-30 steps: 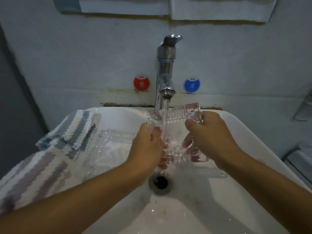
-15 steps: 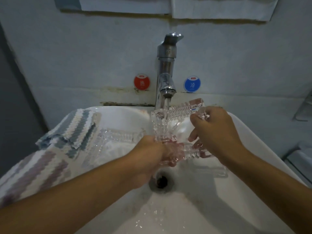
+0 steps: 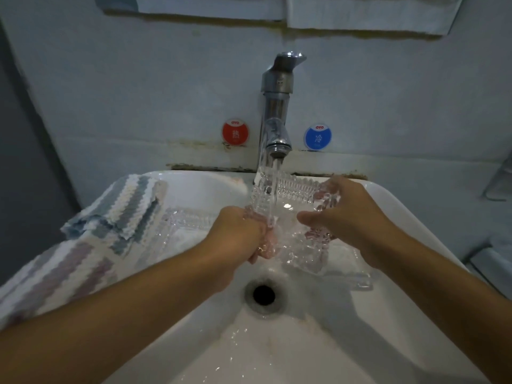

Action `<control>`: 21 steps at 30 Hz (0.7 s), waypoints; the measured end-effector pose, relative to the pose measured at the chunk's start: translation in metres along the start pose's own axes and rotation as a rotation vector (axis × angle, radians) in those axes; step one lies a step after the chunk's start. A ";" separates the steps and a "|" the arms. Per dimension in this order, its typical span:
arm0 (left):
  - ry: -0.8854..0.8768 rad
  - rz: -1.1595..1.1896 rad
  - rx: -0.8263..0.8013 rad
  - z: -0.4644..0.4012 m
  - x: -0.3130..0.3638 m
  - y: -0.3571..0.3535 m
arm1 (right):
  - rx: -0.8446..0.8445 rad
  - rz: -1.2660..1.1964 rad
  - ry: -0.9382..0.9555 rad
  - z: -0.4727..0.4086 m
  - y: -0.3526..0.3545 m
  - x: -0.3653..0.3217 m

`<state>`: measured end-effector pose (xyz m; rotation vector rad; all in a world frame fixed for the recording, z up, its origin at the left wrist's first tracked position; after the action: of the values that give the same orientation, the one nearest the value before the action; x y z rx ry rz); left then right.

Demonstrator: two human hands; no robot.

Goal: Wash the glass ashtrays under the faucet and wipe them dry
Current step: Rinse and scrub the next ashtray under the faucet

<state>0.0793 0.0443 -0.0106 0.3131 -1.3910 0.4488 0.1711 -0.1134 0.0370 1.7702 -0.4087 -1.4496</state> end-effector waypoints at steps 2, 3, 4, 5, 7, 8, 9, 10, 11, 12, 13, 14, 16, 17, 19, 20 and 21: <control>-0.020 -0.031 0.009 0.001 0.004 0.005 | -0.048 0.035 -0.030 -0.002 -0.003 0.002; -0.047 -0.055 0.009 0.001 0.008 0.006 | -0.103 0.043 -0.047 -0.002 -0.007 0.004; -0.084 -0.086 0.009 0.000 0.012 0.008 | -0.179 0.049 -0.057 -0.002 -0.014 0.006; -0.126 -0.122 0.017 0.001 0.016 0.010 | -0.251 0.052 -0.058 0.000 -0.020 0.007; -0.202 -0.180 0.045 0.000 0.025 0.014 | -0.355 0.062 -0.029 0.008 -0.031 0.005; -0.226 -0.192 0.056 0.000 0.026 0.015 | -0.374 0.056 -0.009 0.010 -0.035 0.004; -0.231 -0.205 0.062 0.000 0.027 0.015 | -0.367 0.040 0.008 0.011 -0.035 0.001; -0.227 -0.218 0.059 -0.001 0.026 0.014 | -0.337 0.024 0.022 0.009 -0.032 -0.001; -0.214 -0.232 0.048 -0.001 0.024 0.011 | -0.295 0.021 0.021 0.007 -0.026 -0.002; -0.205 -0.242 0.034 -0.001 0.022 0.009 | -0.254 0.029 0.011 0.006 -0.021 -0.002; -0.195 -0.250 0.016 -0.001 0.021 0.005 | -0.218 0.037 -0.001 0.005 -0.016 -0.001; -0.189 -0.245 0.004 -0.003 0.020 0.003 | -0.195 0.033 -0.018 0.005 -0.013 -0.001; -0.181 -0.217 0.023 -0.006 0.020 0.005 | -0.163 -0.005 -0.037 0.007 -0.013 -0.002; -0.171 -0.191 0.053 -0.004 0.020 0.008 | -0.145 -0.024 -0.038 0.009 -0.013 -0.003; -0.164 -0.115 0.095 -0.003 0.017 0.013 | -0.112 -0.048 -0.038 0.013 -0.015 -0.004; -0.144 -0.057 0.103 -0.001 0.013 0.013 | -0.099 -0.049 -0.041 0.014 -0.015 -0.005; -0.109 0.012 0.101 0.003 0.009 0.010 | -0.087 -0.050 -0.041 0.015 -0.015 -0.005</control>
<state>0.0727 0.0529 -0.0014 0.4176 -1.4799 0.5193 0.1518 -0.1061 0.0293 1.6944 -0.3200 -1.5177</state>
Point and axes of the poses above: each hand's wrist, its own z-axis away from the middle knuckle, its own y-axis out of the back of the hand, x = y × z, the point moved 10 cm from there along -z, towards the middle knuckle, and after that the axes turned 14 degrees about z, right-handed, at the moved point
